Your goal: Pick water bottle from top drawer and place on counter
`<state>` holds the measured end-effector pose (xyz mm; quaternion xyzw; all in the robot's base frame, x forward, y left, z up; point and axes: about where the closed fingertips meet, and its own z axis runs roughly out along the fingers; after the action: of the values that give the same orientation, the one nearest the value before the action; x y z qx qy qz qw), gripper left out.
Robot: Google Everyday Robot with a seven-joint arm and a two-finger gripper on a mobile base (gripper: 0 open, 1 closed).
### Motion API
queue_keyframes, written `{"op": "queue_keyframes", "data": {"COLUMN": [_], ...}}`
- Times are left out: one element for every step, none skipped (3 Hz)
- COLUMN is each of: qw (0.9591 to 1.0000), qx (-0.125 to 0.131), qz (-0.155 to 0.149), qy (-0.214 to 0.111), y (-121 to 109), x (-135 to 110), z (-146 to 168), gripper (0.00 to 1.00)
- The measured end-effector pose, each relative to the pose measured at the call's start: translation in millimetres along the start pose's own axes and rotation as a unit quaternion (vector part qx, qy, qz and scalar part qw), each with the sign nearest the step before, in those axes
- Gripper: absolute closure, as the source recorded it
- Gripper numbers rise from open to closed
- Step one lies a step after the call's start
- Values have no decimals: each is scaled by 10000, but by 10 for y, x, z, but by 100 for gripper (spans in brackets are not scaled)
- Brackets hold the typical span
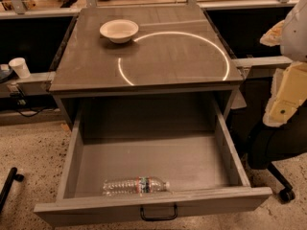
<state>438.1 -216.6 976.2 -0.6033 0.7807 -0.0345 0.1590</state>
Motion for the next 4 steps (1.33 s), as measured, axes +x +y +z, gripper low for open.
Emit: {"op": "queue_keyframes", "data": {"qw": [10000, 9985, 9909, 9826], "qx": [-27, -429, -1241, -1728], "qz": [-14, -204, -397, -435], "qy": [19, 279, 330, 522], "y": [3, 41, 426, 745], "x": [-17, -252, -658, -552], "z": [55, 824, 2014, 2475], "gripper": [0, 0, 0, 0]}}
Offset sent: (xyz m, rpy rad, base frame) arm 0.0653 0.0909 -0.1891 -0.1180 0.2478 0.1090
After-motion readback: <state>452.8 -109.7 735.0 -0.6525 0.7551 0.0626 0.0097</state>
